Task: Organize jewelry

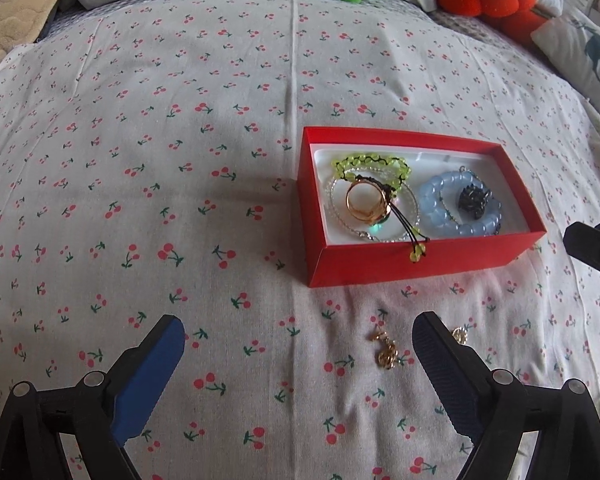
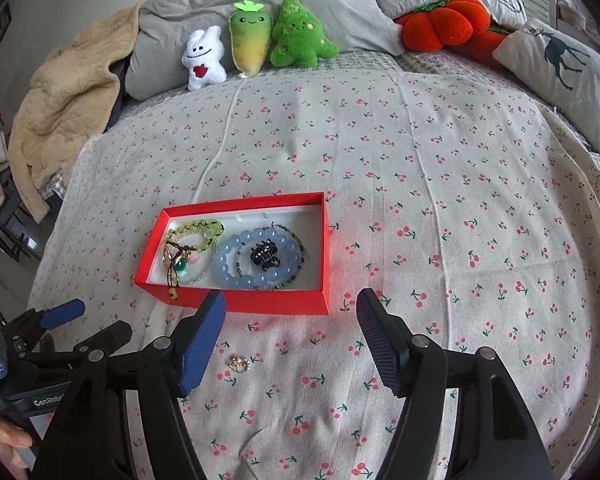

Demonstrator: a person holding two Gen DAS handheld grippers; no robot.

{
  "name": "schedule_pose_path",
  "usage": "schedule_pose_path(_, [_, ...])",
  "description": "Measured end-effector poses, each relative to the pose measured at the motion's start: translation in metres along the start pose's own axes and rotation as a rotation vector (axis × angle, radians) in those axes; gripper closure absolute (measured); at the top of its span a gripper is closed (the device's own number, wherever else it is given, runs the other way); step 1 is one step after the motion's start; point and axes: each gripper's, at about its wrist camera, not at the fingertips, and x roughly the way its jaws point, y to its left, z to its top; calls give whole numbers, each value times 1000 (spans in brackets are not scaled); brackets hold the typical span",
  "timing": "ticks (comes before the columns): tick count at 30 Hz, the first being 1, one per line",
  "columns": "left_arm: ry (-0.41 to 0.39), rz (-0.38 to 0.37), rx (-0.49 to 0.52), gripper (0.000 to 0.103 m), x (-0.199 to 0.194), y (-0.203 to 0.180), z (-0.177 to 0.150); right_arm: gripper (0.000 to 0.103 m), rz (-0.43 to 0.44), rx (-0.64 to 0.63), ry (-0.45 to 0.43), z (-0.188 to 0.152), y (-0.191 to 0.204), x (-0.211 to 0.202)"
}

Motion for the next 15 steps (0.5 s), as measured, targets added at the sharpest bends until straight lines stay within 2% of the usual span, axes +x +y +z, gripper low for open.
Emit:
schedule_pose_path(5, [23, 4, 8, 8, 0, 3, -15, 29, -60, -53, 85, -25, 3, 12])
schedule_pose_path(9, [31, 20, 34, 7, 3, 3, -27, 29, -75, -69, 141, -42, 3, 20])
schedule_pose_path(15, [13, 39, 136, 7, 15, -5, -50, 29, -114, -154, 189, -70, 9, 35])
